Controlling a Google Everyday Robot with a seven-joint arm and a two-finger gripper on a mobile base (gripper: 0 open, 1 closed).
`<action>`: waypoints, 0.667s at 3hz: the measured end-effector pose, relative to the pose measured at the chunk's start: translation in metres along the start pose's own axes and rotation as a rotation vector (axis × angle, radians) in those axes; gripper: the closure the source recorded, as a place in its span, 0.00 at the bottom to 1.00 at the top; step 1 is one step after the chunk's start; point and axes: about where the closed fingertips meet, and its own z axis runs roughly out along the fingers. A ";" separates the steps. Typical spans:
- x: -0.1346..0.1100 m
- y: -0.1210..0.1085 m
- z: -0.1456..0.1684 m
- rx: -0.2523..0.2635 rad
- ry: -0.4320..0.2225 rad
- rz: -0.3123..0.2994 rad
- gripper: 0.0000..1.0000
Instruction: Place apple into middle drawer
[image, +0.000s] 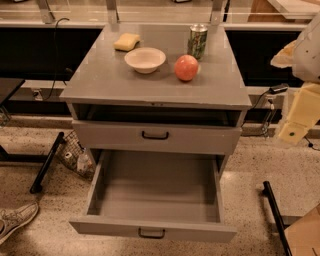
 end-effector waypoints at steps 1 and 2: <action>0.000 0.000 0.000 0.000 0.000 0.000 0.00; -0.002 -0.018 0.005 0.051 -0.048 0.064 0.00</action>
Offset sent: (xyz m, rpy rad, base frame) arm 0.0715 -0.0142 -0.0017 0.2024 -0.1810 -0.2160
